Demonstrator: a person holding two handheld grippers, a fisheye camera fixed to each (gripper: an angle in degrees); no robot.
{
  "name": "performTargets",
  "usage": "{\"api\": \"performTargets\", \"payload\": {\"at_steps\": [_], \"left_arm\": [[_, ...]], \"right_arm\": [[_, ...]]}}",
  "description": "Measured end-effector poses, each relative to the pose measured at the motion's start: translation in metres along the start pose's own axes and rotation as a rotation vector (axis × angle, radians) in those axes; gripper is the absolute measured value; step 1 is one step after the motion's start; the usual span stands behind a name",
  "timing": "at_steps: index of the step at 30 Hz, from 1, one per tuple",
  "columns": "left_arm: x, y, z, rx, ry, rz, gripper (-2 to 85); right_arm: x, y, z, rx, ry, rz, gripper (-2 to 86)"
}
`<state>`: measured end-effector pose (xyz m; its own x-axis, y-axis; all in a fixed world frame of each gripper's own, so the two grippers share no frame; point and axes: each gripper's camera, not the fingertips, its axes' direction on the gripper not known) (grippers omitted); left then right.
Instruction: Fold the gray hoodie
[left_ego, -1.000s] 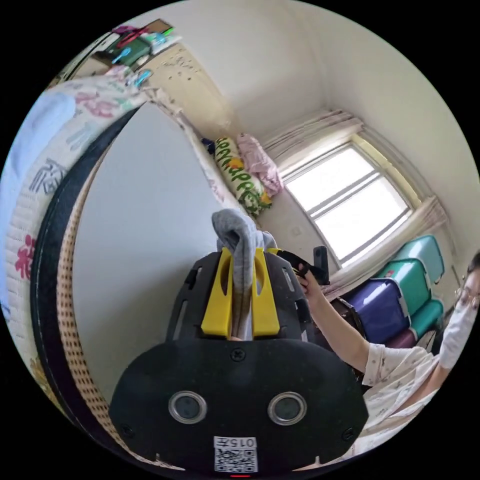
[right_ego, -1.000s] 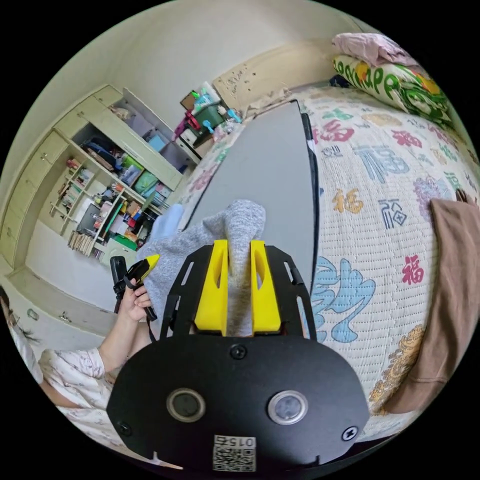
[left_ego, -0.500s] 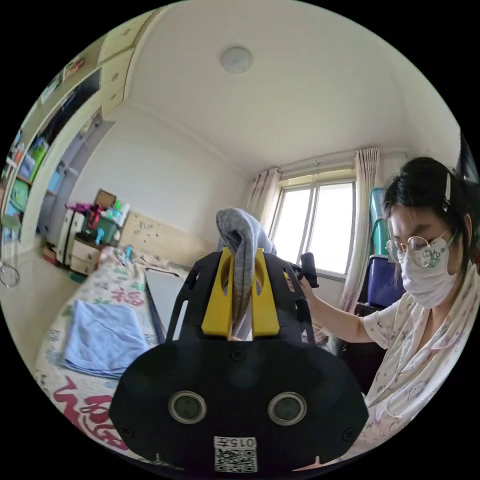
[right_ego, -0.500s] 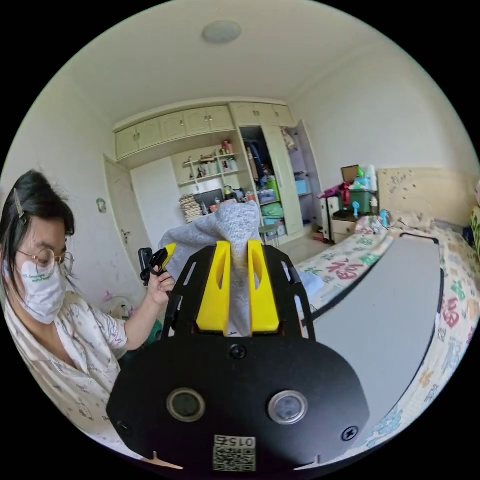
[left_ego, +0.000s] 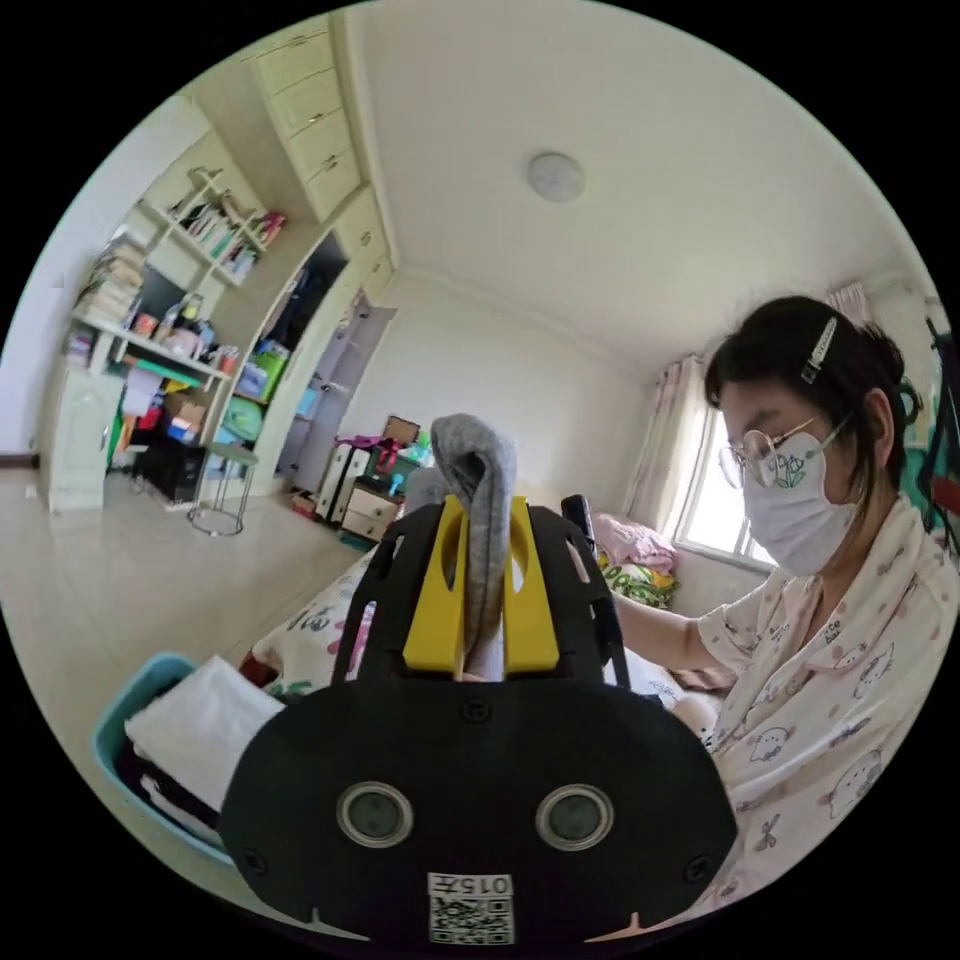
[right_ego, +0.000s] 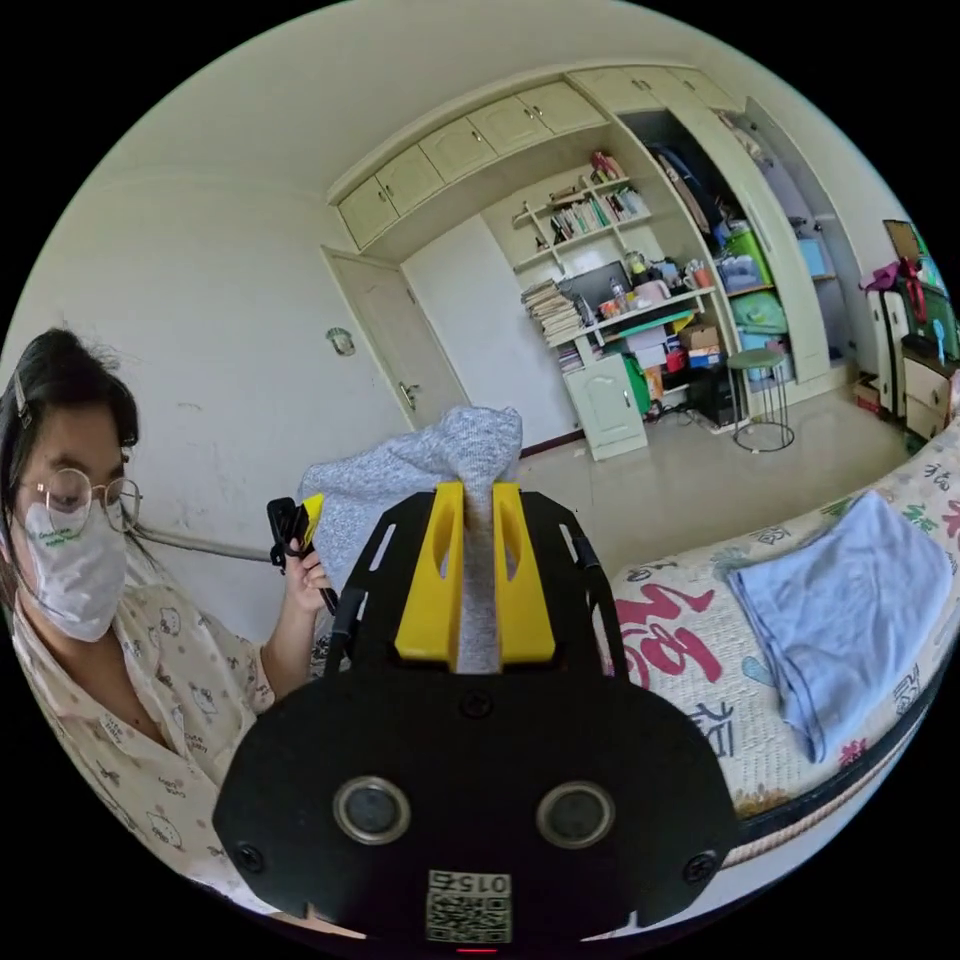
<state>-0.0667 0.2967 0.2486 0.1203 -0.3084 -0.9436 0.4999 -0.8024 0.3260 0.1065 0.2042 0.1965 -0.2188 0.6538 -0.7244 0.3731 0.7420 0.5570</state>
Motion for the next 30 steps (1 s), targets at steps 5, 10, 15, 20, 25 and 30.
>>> {"api": "performTargets", "payload": {"at_steps": [5,10,15,20,25,30], "left_arm": [[-0.112,0.069,0.003,0.058,-0.386,-0.338,6.6],[-0.183,0.133,0.042,-0.018,-0.969,-0.417,9.5],[-0.207,0.166,0.127,-0.241,-0.928,-0.249,9.2],[-0.233,0.193,0.232,-0.356,-0.703,-0.231,10.7],[-0.247,0.257,0.322,-0.582,-0.72,-0.227,11.5],[-0.244,0.281,0.37,-0.679,-0.818,-0.101,11.4]], "right_arm": [[0.031,-0.008,0.18,-0.234,0.006,0.214,4.8],[0.037,0.01,0.276,-0.275,0.177,0.418,0.1],[-0.018,0.02,0.209,-0.107,0.282,0.288,-0.5],[-0.143,0.013,0.078,0.35,0.482,0.155,-0.6],[-0.275,0.004,0.005,0.73,0.472,-0.016,-0.6],[-0.381,-0.012,-0.027,0.971,0.53,-0.139,-0.6]]}}
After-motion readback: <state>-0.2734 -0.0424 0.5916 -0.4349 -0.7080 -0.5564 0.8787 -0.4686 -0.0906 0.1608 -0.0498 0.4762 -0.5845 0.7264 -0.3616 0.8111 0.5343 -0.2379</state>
